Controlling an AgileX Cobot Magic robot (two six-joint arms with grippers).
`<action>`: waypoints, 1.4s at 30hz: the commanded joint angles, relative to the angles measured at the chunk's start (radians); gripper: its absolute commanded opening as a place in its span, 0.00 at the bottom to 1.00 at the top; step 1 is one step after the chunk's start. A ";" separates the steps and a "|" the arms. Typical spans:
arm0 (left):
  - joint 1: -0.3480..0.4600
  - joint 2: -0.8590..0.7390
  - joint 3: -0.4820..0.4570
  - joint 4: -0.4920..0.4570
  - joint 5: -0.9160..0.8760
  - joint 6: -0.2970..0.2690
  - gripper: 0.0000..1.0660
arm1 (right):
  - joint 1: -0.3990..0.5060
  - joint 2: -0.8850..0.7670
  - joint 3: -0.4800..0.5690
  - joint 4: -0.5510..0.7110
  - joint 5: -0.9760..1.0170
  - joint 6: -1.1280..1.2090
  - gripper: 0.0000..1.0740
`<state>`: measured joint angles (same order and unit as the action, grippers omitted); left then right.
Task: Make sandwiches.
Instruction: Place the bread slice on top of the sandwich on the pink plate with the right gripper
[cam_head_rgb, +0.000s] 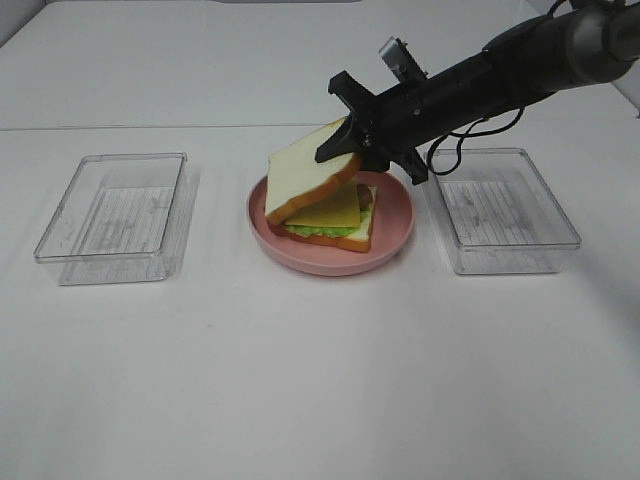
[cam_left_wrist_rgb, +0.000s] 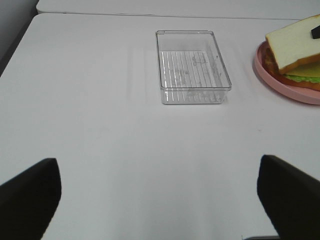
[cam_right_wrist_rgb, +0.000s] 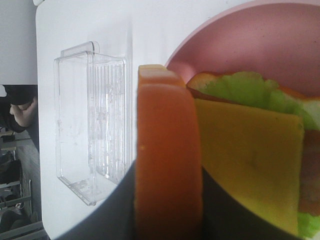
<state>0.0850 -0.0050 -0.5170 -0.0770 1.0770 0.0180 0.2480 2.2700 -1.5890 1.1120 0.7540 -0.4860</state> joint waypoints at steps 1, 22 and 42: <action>0.002 -0.022 0.001 -0.009 -0.006 -0.001 0.94 | -0.003 -0.001 -0.009 -0.007 -0.004 0.001 0.00; 0.002 -0.022 0.001 -0.009 -0.006 -0.001 0.94 | -0.003 -0.014 -0.009 -0.212 -0.013 0.101 0.41; 0.002 -0.022 0.001 -0.009 -0.006 -0.001 0.94 | -0.003 -0.150 -0.010 -0.607 -0.027 0.307 0.78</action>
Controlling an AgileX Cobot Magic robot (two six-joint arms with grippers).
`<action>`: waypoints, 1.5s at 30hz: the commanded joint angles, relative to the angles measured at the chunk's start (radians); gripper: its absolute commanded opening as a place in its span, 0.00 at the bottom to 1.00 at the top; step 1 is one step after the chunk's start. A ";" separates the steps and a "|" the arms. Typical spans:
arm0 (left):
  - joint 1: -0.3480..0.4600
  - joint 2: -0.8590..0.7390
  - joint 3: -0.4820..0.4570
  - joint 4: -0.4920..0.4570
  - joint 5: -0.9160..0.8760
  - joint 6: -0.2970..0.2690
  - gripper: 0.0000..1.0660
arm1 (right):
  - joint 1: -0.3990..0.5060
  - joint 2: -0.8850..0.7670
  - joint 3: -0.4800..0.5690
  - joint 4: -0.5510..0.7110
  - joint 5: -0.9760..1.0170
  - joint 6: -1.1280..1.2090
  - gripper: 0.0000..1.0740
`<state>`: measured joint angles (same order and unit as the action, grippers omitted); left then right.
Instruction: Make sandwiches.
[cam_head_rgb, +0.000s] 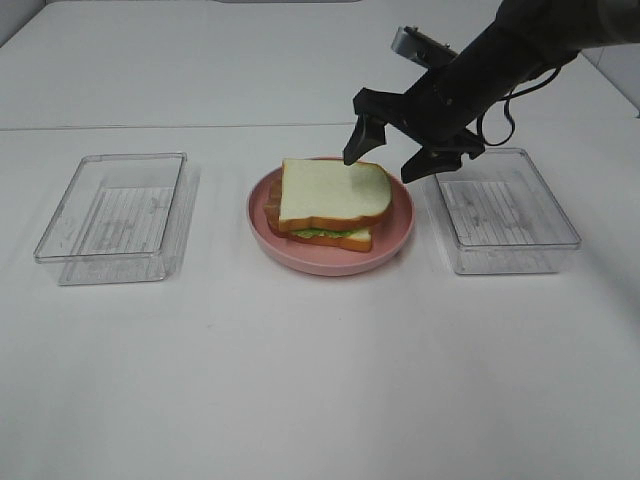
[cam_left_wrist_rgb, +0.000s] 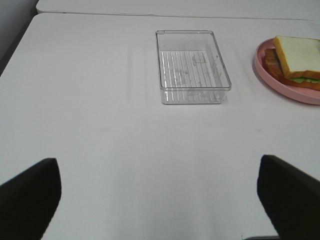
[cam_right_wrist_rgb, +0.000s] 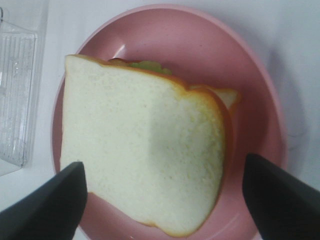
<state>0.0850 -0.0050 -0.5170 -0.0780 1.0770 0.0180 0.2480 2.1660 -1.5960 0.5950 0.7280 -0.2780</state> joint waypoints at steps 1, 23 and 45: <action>0.002 -0.022 0.001 -0.008 -0.006 -0.001 0.94 | -0.003 -0.080 -0.003 -0.177 -0.001 0.183 0.78; 0.002 -0.022 0.001 -0.008 -0.006 -0.001 0.94 | -0.249 -0.238 -0.003 -0.536 0.249 0.278 0.78; 0.002 -0.022 0.001 -0.008 -0.007 -0.001 0.94 | -0.261 -0.665 0.412 -0.525 0.325 0.236 0.78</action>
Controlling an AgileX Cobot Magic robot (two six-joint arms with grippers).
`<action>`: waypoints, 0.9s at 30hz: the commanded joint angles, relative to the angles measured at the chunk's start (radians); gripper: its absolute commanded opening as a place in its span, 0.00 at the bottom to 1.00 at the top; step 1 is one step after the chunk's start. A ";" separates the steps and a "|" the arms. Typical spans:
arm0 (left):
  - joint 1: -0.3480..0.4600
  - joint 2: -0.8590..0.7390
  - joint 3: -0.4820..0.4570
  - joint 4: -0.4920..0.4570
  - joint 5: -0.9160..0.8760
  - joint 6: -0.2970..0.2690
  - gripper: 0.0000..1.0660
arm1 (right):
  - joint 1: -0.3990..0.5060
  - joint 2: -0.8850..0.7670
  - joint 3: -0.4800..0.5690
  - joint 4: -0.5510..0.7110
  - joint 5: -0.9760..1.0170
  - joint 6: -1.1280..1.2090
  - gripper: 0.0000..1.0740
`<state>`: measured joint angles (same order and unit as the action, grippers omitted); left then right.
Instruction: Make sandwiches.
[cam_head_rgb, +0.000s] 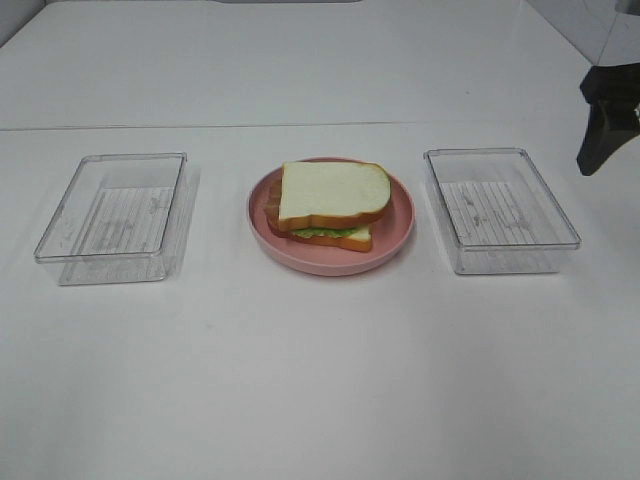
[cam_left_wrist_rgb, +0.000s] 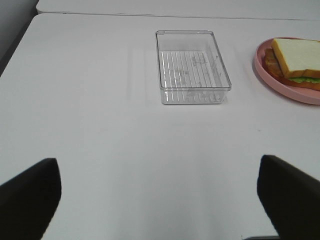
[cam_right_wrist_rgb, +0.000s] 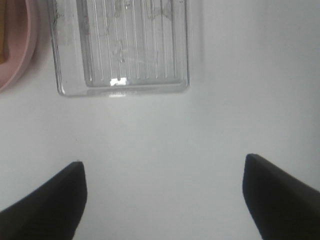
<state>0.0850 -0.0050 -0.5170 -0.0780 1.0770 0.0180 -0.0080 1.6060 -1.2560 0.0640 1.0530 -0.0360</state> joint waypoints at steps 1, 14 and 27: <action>0.002 -0.022 0.001 -0.008 -0.007 -0.001 0.94 | -0.005 -0.182 0.122 0.008 0.000 0.003 0.78; 0.002 -0.022 0.001 -0.008 -0.007 -0.001 0.94 | -0.005 -0.667 0.384 0.006 0.072 0.044 0.77; 0.002 -0.022 0.001 -0.008 -0.007 -0.001 0.94 | -0.005 -1.071 0.587 0.009 0.086 0.044 0.77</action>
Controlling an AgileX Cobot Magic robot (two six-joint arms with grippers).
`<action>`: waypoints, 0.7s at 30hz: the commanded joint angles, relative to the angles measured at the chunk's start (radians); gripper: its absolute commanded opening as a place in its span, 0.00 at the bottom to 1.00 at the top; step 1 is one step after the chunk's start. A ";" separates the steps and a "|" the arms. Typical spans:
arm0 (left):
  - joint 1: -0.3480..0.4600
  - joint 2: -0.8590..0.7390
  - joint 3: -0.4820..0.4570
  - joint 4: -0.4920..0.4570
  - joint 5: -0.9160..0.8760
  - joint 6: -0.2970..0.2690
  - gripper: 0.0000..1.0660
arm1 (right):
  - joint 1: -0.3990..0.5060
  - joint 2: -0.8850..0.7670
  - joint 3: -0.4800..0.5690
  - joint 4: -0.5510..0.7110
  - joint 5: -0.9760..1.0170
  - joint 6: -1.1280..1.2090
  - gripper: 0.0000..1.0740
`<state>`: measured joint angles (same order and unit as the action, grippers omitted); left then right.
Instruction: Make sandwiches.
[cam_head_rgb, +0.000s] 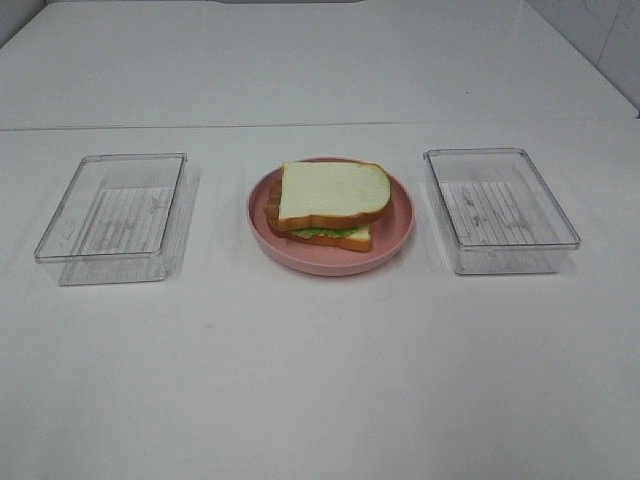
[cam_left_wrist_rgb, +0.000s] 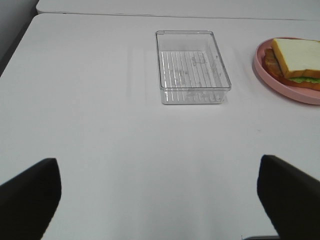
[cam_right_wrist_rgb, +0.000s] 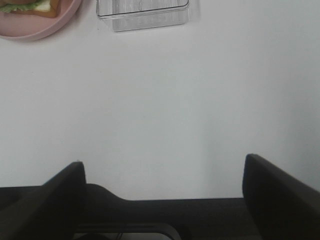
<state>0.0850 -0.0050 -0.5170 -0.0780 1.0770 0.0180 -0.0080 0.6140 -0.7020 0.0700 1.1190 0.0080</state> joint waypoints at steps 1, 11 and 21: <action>0.002 -0.022 0.001 -0.008 -0.007 -0.001 0.94 | -0.005 -0.132 0.052 0.002 0.036 -0.001 0.77; 0.002 -0.022 0.001 -0.008 -0.007 -0.001 0.94 | -0.003 -0.366 0.091 -0.017 0.091 -0.024 0.77; 0.002 -0.020 0.001 -0.008 -0.007 -0.001 0.94 | -0.003 -0.617 0.093 -0.031 0.094 -0.065 0.77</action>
<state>0.0850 -0.0050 -0.5170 -0.0780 1.0770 0.0180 -0.0080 0.0540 -0.6130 0.0520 1.2140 -0.0230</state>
